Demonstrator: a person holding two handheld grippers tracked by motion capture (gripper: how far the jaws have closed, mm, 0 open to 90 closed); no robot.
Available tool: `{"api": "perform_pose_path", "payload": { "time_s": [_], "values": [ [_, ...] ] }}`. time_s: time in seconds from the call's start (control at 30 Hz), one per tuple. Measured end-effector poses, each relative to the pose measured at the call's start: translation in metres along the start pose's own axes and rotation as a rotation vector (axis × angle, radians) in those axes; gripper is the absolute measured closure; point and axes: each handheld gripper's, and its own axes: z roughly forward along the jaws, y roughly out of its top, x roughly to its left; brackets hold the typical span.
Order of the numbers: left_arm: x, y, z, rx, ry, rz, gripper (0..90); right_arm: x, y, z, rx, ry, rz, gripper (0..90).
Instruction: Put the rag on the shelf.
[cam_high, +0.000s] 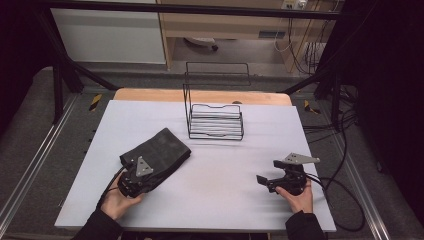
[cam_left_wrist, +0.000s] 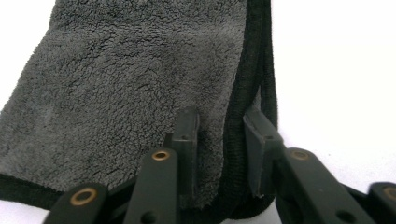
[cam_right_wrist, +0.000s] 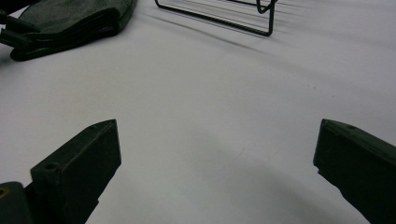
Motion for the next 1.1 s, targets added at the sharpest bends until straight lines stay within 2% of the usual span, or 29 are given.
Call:
{"api": "perform_pose_path", "payload": {
  "time_s": [0.03, 0.1, 0.2, 0.27, 0.33, 0.47, 0.5, 0.57, 0.63, 0.73, 0.83, 1.1],
  "values": [
    [0.0, 0.0, 0.0, -0.001, 0.003, 0.0, 76.2, 0.0, 0.0, 0.0, 0.001, -0.002, 0.001, 1.4],
    [0.004, 0.0, 0.0, -0.008, -0.014, -0.022, 78.2, 0.0, 0.0, 0.0, 0.001, 0.0, 0.001, 1.5],
    [0.013, -0.002, -0.005, -0.036, -0.085, -0.062, 77.8, 0.0, 0.0, 0.0, 0.005, 0.0, 0.002, 1.4],
    [0.016, -0.004, -0.011, -0.059, -0.141, -0.104, 72.0, 0.0, 0.0, 0.0, 0.005, 0.001, 0.002, 1.5],
    [0.016, -0.007, -0.018, -0.06, -0.183, -0.124, 58.3, 0.0, 0.0, 0.0, 0.006, 0.001, 0.002, 1.5],
    [0.013, -0.015, -0.027, -0.037, -0.167, -0.121, 46.7, 0.0, 0.0, 0.0, 0.005, 0.001, 0.001, 1.5],
    [0.013, -0.015, -0.027, -0.037, -0.167, -0.121, 46.7, 0.0, -0.001, 0.0, 0.006, 0.002, 0.001, 1.5],
    [0.009, -0.02, -0.027, -0.006, -0.157, -0.114, 46.7, 0.001, -0.001, 0.0, 0.006, 0.001, 0.002, 1.5],
    [0.009, -0.021, -0.025, -0.002, -0.157, -0.114, 46.4, 0.001, -0.001, 0.0, 0.006, 0.001, 0.003, 1.5],
    [0.007, -0.021, -0.016, 0.007, -0.142, -0.11, 46.6, 0.001, -0.001, 0.001, 0.009, 0.001, 0.003, 1.5],
    [0.007, -0.02, -0.015, 0.008, -0.121, -0.112, 52.5, 0.001, -0.001, 0.001, 0.006, 0.002, 0.003, 1.6],
    [0.003, -0.016, -0.013, 0.028, -0.08, -0.112, 57.1, 0.001, -0.001, 0.001, 0.007, 0.006, 0.003, 1.6]
  ]
}}
